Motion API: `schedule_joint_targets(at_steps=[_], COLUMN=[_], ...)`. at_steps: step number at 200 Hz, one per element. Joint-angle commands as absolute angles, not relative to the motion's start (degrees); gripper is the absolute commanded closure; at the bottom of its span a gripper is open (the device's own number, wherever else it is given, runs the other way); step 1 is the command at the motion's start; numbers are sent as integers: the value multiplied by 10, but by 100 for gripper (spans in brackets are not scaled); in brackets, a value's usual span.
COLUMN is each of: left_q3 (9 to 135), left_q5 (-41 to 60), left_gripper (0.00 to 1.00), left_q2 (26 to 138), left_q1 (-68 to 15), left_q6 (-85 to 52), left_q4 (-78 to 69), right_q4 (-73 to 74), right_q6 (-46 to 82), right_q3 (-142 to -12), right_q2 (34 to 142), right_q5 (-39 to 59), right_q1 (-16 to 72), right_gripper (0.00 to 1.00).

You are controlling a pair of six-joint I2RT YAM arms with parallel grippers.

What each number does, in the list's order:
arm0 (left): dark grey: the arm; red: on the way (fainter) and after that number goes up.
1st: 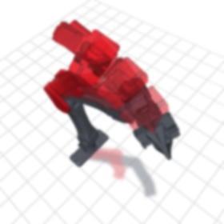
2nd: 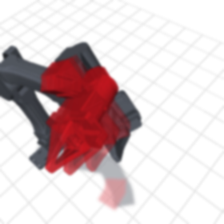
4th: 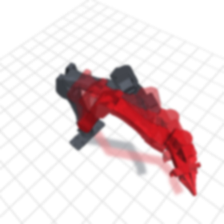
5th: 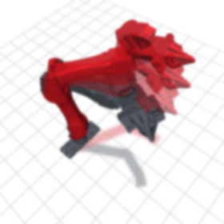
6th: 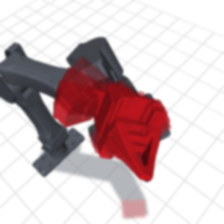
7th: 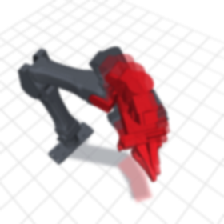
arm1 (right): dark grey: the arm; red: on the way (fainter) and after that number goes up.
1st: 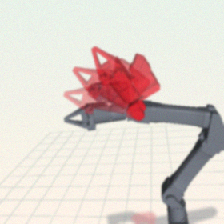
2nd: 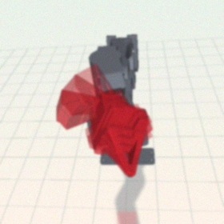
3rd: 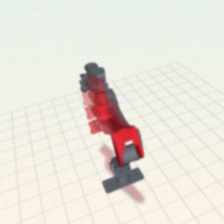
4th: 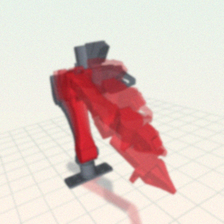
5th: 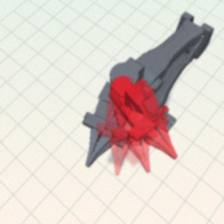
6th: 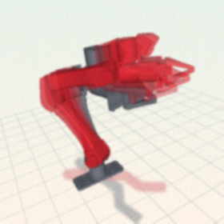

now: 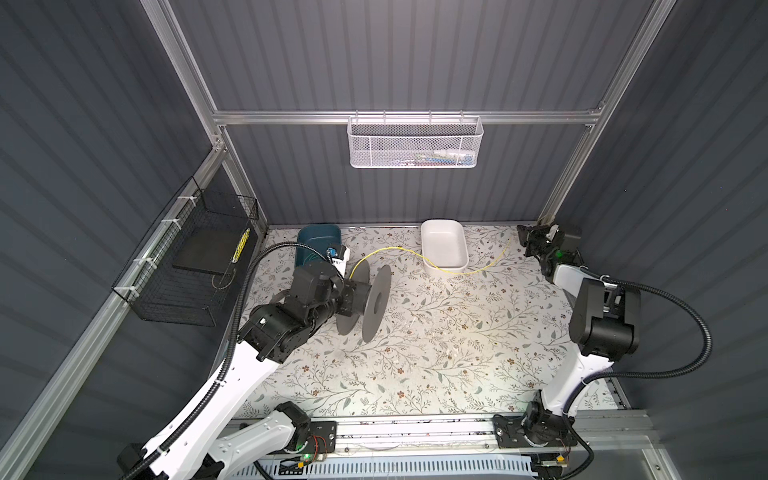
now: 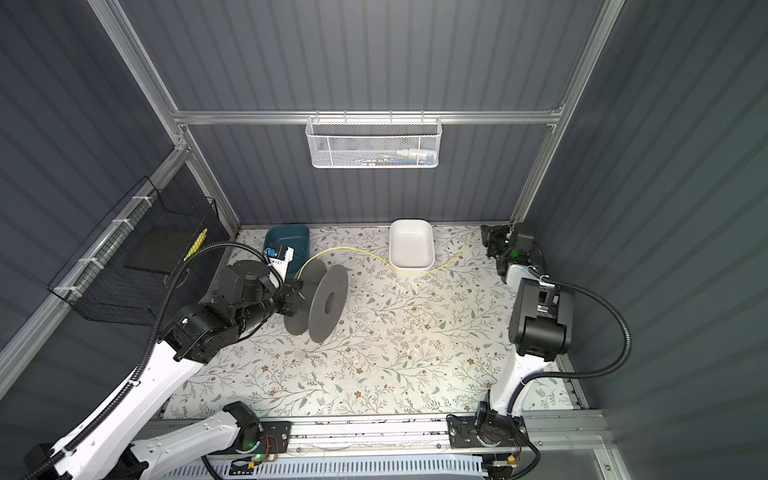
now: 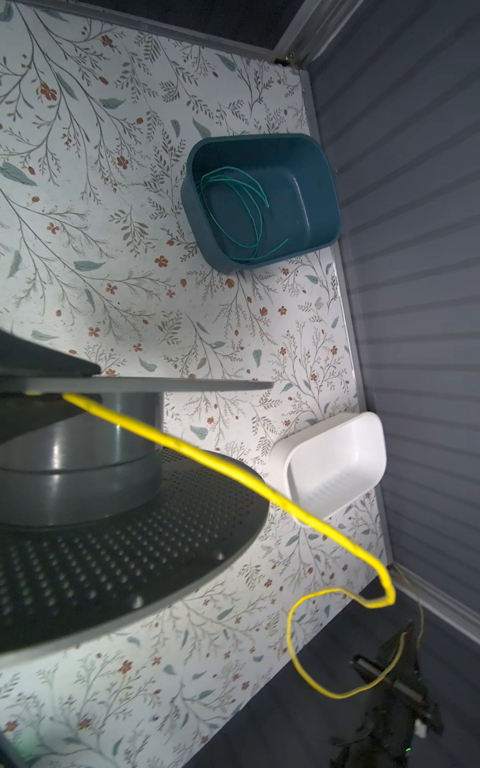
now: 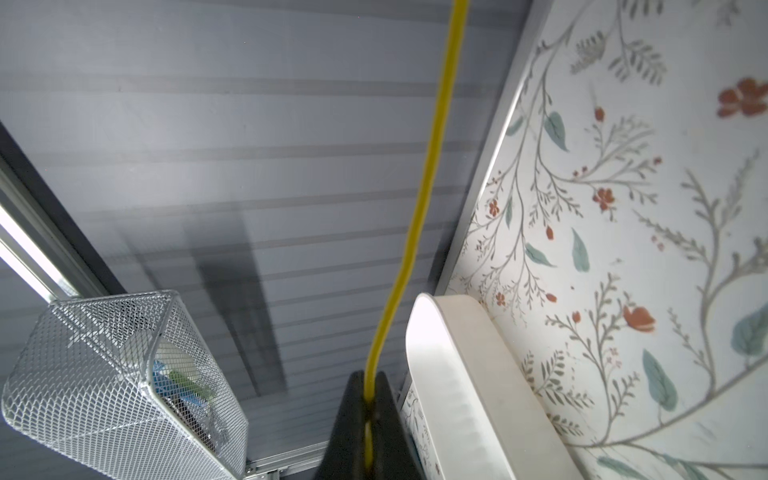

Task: Wrap the cables
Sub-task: 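Raise the spool toward the far wall with the left gripper while right holds cable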

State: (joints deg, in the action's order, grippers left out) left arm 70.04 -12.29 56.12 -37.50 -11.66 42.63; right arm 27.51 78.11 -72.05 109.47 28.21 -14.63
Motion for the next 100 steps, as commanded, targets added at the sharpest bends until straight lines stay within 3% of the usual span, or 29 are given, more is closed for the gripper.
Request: schedule_joint_targets(at_steps=[1,34,100], left_q3=[742,794,919], left_q5=[-52,7,24], left_gripper=[100,100,100], left_q2=[528,517,558], left_q1=[-372,-372,-372], left_q6=[-85,-75,-116], left_q4=[486,518,446], right_q4=[169,110,154], right_q6=[679,602,570], right_q3=[-771,-787,-644], right_q2=[1087,1091,1058], right_q5=[243,199,136], right_q1=[-148,-148,-114], right_gripper=[100,100,100])
